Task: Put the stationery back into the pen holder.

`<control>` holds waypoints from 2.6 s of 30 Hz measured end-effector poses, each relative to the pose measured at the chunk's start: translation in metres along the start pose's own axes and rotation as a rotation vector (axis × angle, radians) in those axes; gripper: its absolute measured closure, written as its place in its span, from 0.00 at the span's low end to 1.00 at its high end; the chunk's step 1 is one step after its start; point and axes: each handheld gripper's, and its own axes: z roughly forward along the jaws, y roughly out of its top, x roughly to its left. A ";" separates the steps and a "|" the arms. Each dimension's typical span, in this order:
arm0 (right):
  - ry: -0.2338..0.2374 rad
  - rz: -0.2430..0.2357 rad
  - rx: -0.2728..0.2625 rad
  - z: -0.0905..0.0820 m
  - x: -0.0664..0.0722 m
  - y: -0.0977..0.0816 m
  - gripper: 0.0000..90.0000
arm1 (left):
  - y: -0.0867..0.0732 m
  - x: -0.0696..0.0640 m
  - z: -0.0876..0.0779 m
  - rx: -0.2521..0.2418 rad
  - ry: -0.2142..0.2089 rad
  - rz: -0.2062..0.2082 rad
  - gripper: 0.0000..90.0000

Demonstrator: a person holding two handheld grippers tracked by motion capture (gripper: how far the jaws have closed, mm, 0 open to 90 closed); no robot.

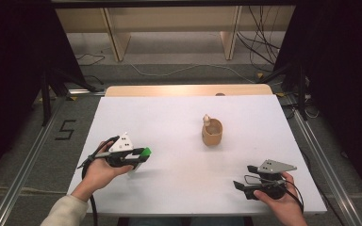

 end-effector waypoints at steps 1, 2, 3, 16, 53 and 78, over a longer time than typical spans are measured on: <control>0.000 0.000 0.000 0.000 0.000 0.000 0.19 | 0.000 -0.001 0.001 -0.011 0.000 -0.004 0.74; -0.001 -0.001 0.004 0.000 0.000 0.000 0.19 | 0.001 -0.001 0.002 -0.020 -0.001 -0.001 0.74; -0.001 -0.001 0.004 0.000 0.000 0.000 0.19 | 0.001 -0.002 0.003 -0.035 0.001 0.003 0.74; 0.000 0.000 0.003 0.000 0.000 0.000 0.19 | 0.005 -0.004 0.010 -0.155 0.018 0.013 0.74; 0.006 -0.008 -0.001 0.001 0.000 0.001 0.19 | 0.024 -0.007 0.027 -0.262 0.036 -0.018 0.74; 0.011 -0.010 0.001 0.002 0.001 0.001 0.19 | 0.048 -0.013 0.046 -0.296 0.007 -0.023 0.74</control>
